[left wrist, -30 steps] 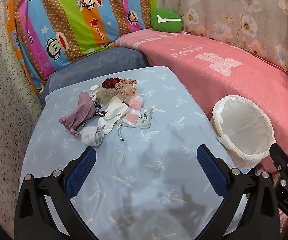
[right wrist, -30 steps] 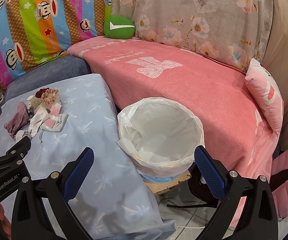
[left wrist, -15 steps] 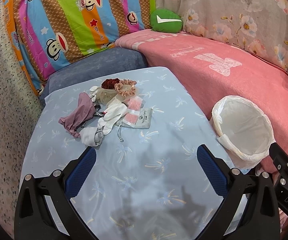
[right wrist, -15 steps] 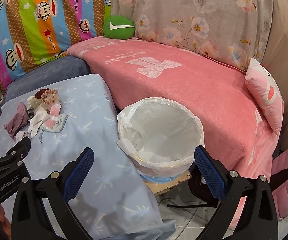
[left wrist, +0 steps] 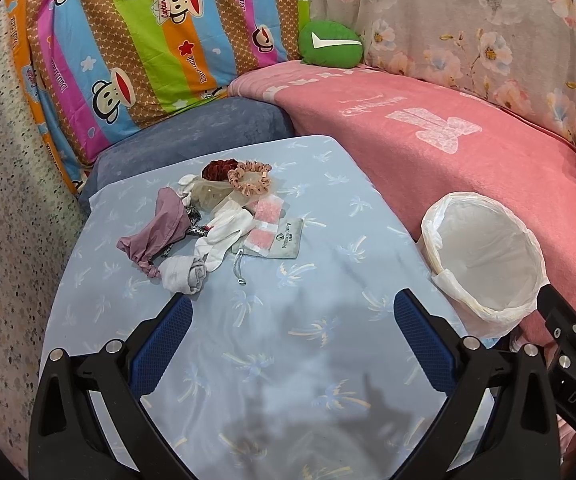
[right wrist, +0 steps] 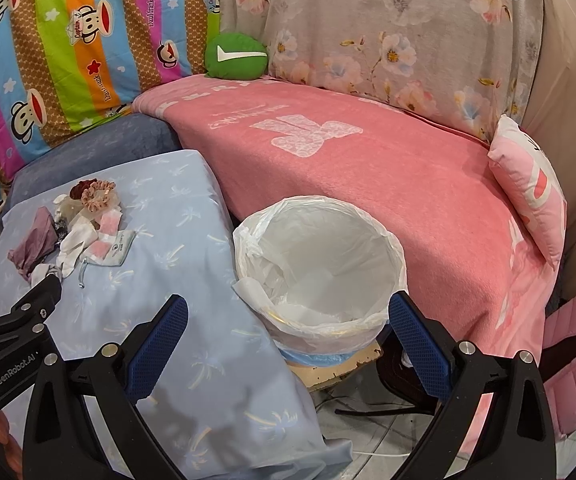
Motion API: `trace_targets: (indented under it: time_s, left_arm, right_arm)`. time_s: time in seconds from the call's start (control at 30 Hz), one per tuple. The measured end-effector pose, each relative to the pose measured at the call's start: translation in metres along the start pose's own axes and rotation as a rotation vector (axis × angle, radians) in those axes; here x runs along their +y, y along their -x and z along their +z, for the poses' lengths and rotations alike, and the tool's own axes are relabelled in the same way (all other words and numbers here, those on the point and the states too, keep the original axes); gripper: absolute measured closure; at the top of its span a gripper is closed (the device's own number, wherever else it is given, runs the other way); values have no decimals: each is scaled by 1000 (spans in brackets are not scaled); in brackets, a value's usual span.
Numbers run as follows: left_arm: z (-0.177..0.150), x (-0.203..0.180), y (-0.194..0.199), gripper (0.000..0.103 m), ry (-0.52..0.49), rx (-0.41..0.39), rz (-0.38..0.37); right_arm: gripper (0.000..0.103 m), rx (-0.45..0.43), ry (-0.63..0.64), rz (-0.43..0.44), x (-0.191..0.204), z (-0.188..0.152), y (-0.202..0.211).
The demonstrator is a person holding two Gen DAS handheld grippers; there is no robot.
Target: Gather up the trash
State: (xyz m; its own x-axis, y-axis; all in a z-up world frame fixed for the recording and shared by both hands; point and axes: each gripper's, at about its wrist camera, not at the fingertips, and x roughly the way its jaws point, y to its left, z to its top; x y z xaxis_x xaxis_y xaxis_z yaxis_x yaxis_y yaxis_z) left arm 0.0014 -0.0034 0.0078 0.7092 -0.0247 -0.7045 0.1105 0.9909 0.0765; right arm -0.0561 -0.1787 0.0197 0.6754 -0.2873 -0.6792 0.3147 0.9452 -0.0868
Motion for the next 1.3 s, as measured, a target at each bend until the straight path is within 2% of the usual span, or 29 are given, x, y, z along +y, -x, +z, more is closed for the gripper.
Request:
trace_targets:
  time_s: [0.33,0.77,1.0,1.2,1.3]
  left_arm:
    - [2,-4,1,6,-9,-7,-31]
    - [0,20,-18,6,-13,-43,-112]
    - [-2,67,-47,6,24,-33,-98]
    - [-6,113,-88,6,56,5,-7]
    - [-8,136,-111,6,82,37,15]
  right_arm:
    - [6,-7,-20,4,-3,2,1]
    - [6,-18,-50,17,10,7,-10]
    - [6,-26,-21,66,48,11,-28]
    - [6,-6,33,132,100,12,-55]
    - [6,-3,66,160,127,12,-68]
